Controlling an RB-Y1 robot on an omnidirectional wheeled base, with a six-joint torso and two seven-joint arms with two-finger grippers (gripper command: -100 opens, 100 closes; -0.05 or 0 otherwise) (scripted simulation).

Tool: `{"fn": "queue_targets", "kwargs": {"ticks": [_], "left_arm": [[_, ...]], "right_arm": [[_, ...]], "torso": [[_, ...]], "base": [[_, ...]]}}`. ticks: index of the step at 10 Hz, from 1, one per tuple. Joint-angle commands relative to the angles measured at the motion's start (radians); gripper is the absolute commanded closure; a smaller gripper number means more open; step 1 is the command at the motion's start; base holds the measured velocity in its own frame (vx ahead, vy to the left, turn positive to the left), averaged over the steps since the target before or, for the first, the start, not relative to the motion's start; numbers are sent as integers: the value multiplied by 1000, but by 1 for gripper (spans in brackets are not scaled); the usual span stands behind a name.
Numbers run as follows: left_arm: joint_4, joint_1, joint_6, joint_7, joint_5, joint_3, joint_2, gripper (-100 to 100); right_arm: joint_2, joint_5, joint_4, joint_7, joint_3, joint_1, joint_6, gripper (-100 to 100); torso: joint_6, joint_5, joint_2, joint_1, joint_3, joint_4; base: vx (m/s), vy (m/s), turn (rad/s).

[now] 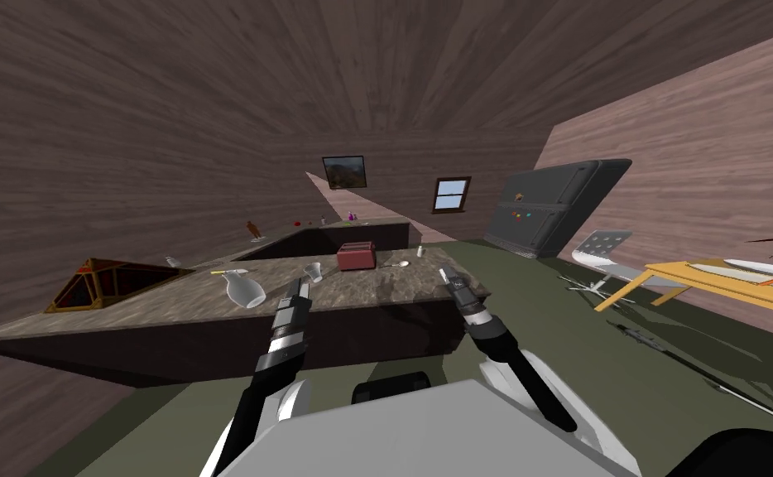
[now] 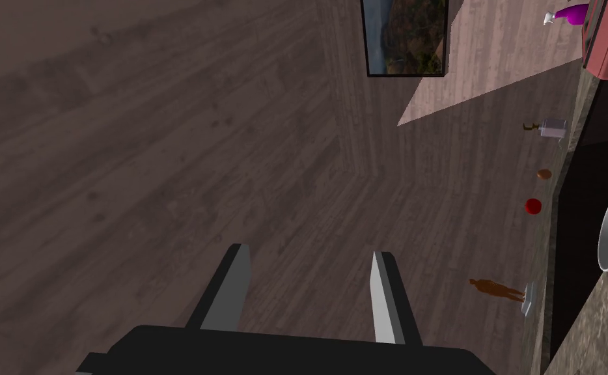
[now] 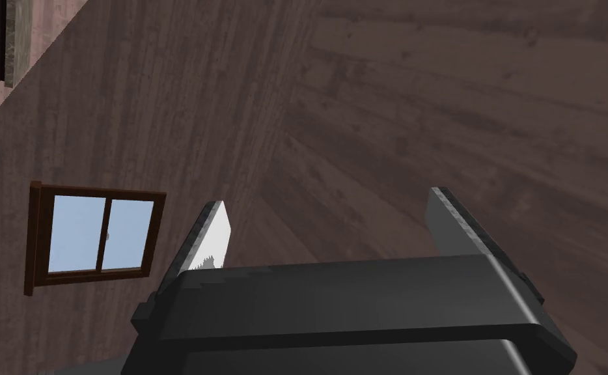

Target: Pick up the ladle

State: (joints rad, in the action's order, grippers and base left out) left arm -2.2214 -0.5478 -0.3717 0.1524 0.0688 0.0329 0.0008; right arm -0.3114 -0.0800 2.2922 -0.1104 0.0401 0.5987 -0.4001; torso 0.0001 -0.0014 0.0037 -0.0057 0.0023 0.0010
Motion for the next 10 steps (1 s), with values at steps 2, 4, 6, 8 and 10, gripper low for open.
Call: {"fn": "queue_targets", "kwargs": {"ticks": [2,4,6,8,10], "left_arm": [[0,0,0,0,0,0,0,0],[0,0,0,0,0,0,0,0],[0,0,0,0,0,0,0,0],[0,0,0,0,0,0,0,0],[0,0,0,0,0,0,0,0]], "right_arm": [[-84,13,-49,-16,0,33,-10,-100],[-145,20,-76,-23,-2,51,-16,-100],[-198,27,-105,-30,-6,70,-21,-100],[-254,34,-138,-36,-11,89,-27,-100],[-309,42,-172,-42,-17,110,-33,-100]], "torso": [[0,0,1,-2,0,0],[0,-1,2,-3,1,0],[0,0,0,0,0,0],[0,0,-1,0,0,0],[0,0,-2,-1,-1,0]], "base": [[-98,-125,194],[-86,-91,149],[-73,-69,165],[-66,-68,204],[-59,-70,212]]}}
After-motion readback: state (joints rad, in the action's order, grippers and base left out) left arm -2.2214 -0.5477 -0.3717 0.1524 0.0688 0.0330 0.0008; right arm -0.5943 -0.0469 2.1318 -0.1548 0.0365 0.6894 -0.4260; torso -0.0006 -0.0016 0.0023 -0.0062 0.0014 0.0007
